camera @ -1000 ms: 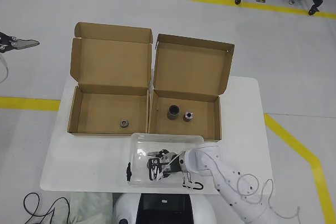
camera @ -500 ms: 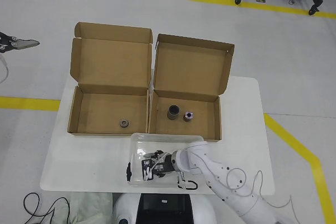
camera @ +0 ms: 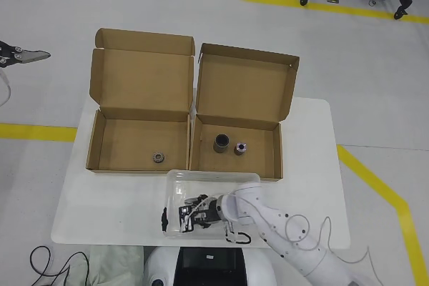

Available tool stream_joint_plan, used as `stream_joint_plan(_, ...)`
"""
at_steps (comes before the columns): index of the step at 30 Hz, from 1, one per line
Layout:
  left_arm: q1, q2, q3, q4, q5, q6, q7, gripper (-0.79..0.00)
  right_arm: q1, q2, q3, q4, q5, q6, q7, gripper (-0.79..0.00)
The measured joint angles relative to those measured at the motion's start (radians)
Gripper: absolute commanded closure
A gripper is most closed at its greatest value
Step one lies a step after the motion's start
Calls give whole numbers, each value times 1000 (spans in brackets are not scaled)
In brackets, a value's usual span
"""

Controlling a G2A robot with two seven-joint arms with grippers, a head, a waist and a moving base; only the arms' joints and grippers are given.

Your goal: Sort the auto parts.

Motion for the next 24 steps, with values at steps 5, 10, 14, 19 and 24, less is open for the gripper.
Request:
stream_joint_plan(5, 0, 0, 0, 0, 0, 0, 0, -785, -2, 2, -3, -15, -14, 34, 10, 0)
stream_joint_plan(10, 0, 0, 0, 0, 0, 0, 0, -785, -15, 10, 4, -55, -50, 67, -4, 0)
stream_joint_plan(14, 0, 0, 0, 0, 0, 0, 0, -785, -30, 19, 16, -94, -76, 85, -28, 0)
stream_joint_plan(19, 0, 0, 0, 0, 0, 0, 0, -785, -54, 34, 46, -141, -87, 98, -94, 0)
stream_joint_plan(24, 0, 0, 0, 0, 0, 0, 0, -785, -79, 52, 87, -186, -88, 97, -203, 0)
